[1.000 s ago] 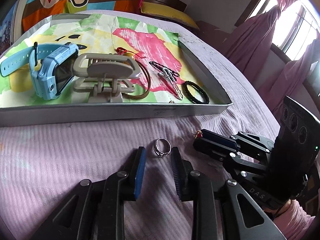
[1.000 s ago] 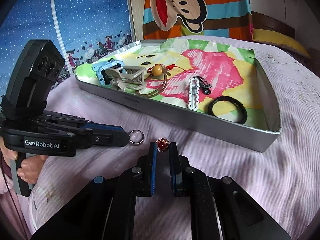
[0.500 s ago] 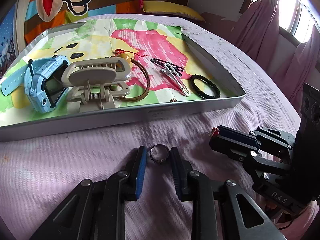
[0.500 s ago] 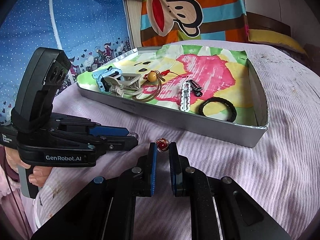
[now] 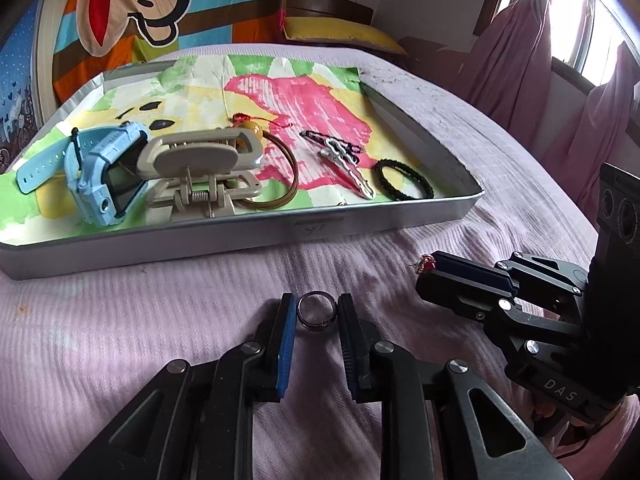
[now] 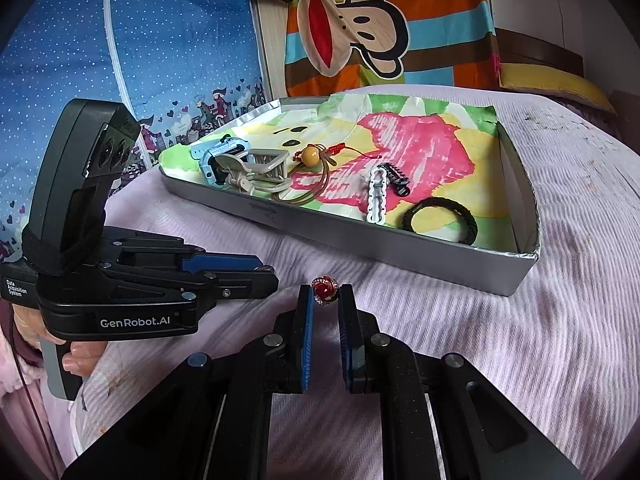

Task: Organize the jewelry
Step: 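Carry the silver ring and red charm into the tray and open both tools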

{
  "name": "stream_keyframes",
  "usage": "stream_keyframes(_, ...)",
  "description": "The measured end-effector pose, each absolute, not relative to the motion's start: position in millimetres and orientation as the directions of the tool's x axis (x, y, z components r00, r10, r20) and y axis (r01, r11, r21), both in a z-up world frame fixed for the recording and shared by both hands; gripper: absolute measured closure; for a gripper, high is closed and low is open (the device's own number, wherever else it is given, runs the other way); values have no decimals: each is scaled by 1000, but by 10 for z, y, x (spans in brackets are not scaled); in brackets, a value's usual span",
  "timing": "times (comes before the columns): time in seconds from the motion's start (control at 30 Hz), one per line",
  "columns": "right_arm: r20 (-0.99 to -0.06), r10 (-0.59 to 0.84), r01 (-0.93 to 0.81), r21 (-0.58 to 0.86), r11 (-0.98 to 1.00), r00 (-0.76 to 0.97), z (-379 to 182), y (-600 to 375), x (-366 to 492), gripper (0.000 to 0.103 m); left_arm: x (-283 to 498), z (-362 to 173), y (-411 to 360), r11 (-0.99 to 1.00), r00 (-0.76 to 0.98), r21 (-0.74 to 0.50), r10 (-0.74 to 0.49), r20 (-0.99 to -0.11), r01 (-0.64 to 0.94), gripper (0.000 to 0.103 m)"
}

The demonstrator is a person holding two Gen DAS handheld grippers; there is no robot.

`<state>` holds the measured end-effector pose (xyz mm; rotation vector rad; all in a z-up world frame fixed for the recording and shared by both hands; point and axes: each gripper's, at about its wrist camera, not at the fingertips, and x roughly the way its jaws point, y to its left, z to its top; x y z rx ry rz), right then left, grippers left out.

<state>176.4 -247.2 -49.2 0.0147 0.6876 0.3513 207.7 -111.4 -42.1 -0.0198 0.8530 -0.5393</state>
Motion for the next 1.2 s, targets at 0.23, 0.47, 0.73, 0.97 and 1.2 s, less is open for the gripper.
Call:
stream_keyframes(0.23, -561, 329, -313, 127, 941, 760, -374, -2518, 1671, 92, 1842, -130, -1025, 854, 611, -219, -495, -617, 471, 83)
stream_keyframes(0.47, -503, 314, -301, 108, 947, 805, -161, -2540, 1682, 92, 1842, 286, -994, 868, 710, -213, -492, -504, 449, 83)
stream_keyframes(0.73, -491, 254, -234, 103, 967, 834, 81, -2657, 2014, 92, 2503, 472, -1126, 883, 688, -268, -468, -555, 385, 83)
stream_keyframes(0.97, -574, 198, -161, 115, 980, 795, 30, -2781, 2422, 92, 2943, 258, -1261, 917, 606, -264, -396, -690, 299, 83)
stream_keyframes(1.2, -646, 179, -135, 117, 984, 742, -161, -2825, 2545, 92, 3012, 144, -1407, 937, 586, -183, -331, -739, 298, 83)
